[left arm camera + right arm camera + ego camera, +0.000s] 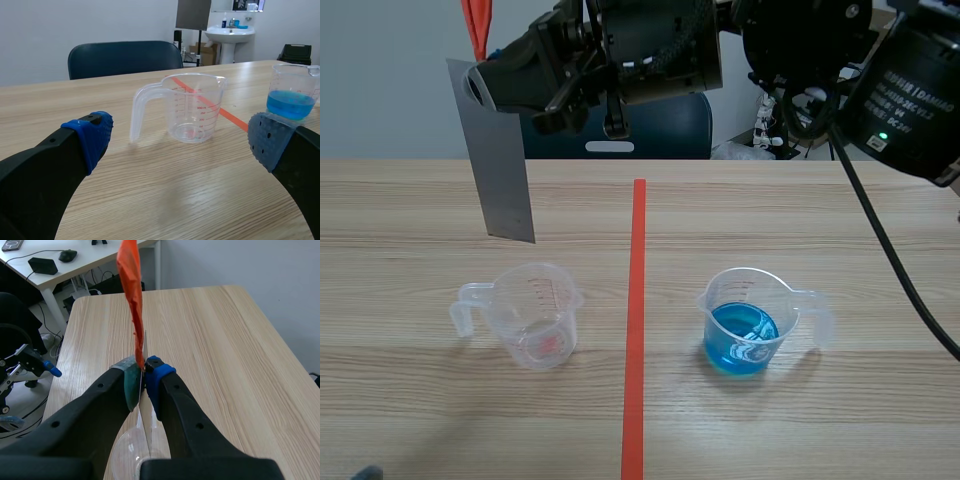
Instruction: Do the redox reaction experiment. lift the metal plate out of the left beaker
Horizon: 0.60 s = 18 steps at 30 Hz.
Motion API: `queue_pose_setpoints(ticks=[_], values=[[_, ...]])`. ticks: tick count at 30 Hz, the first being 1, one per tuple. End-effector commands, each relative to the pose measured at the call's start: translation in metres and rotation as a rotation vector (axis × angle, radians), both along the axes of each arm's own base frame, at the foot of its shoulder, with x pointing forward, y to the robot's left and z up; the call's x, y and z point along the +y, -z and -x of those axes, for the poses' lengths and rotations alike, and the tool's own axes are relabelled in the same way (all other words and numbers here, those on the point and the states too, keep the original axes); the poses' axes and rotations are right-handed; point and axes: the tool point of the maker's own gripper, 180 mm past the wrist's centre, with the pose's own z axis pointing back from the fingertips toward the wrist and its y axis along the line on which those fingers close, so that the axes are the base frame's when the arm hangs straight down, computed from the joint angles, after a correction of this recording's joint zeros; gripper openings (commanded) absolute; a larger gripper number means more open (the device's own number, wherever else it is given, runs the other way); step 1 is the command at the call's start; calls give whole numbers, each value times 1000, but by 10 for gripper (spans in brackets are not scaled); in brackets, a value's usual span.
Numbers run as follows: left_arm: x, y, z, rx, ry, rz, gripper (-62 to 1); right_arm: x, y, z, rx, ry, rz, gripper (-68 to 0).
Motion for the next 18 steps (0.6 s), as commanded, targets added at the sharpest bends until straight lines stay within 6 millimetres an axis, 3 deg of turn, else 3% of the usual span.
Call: queue_pose_setpoints(ticks=[1,18], values=[[1,-12,-1,-60,-4,24,-41,1,-14,-1,-15,-5,-29,-669],[1,-12,-1,-60,-4,24,-41,2,-12,-2,25,5,-23,-669]])
